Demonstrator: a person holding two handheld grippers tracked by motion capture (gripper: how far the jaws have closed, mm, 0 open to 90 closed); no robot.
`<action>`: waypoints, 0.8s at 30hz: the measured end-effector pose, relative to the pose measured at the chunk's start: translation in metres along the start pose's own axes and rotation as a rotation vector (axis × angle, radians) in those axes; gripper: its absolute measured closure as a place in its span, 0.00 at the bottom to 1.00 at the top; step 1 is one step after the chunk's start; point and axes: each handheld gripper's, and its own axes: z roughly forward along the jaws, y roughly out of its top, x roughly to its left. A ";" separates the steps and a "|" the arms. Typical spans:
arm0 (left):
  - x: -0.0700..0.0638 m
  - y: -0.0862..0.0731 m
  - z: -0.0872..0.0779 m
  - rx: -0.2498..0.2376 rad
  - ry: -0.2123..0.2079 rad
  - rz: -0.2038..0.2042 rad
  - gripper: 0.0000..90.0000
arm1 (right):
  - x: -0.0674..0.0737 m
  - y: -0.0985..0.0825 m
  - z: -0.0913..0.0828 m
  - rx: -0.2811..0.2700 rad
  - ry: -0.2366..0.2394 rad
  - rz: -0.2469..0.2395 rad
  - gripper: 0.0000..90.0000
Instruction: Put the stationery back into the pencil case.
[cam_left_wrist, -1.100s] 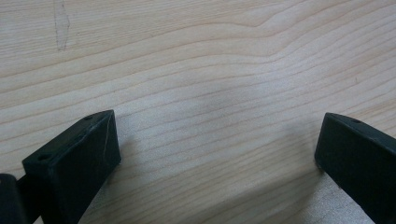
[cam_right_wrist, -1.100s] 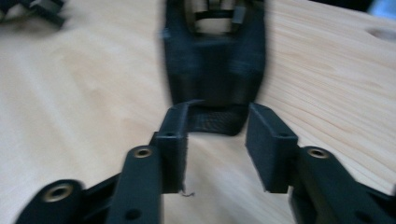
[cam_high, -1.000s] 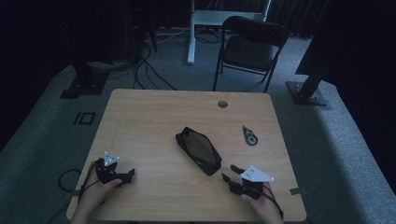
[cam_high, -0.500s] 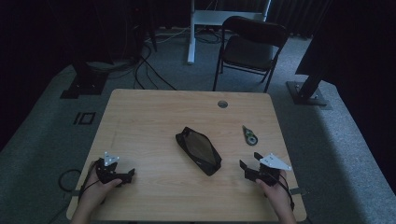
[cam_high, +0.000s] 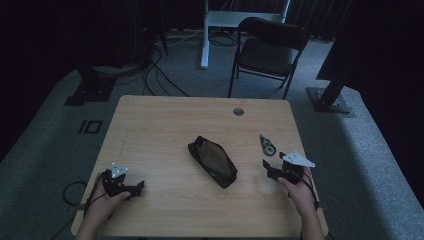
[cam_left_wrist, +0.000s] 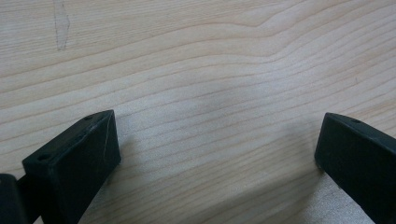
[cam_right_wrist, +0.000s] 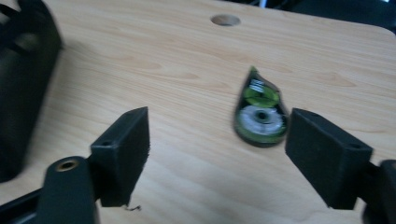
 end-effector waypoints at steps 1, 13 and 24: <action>0.000 0.000 0.000 0.000 0.000 0.000 0.00 | -0.003 0.002 0.002 0.006 -0.012 0.003 0.25; 0.000 0.000 0.000 0.001 -0.001 0.000 0.00 | -0.027 0.010 0.045 0.082 -0.009 0.050 0.24; 0.000 0.000 0.000 0.001 -0.001 0.000 0.00 | -0.035 0.014 0.075 0.161 -0.038 0.056 0.24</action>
